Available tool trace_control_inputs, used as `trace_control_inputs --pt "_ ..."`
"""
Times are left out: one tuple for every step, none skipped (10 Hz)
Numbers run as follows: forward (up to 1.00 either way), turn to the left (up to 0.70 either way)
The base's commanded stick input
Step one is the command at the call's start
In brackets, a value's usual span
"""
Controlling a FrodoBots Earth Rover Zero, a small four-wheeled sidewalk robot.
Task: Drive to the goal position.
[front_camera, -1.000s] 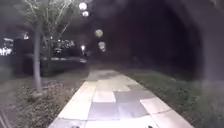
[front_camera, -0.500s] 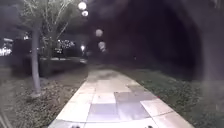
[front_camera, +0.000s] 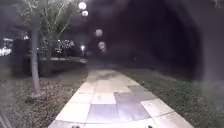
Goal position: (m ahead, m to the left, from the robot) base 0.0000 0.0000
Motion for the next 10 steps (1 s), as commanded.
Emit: trace_control_inputs --pt "0.7 0.19" --pt "0.7 0.07" --pt "0.7 0.07" --pt "0.7 0.26" --pt "0.7 0.29" --pt "0.7 0.17" --pt "0.7 0.12" --pt "0.7 0.11" --pt "0.7 0.1" --pt "0.7 0.09"
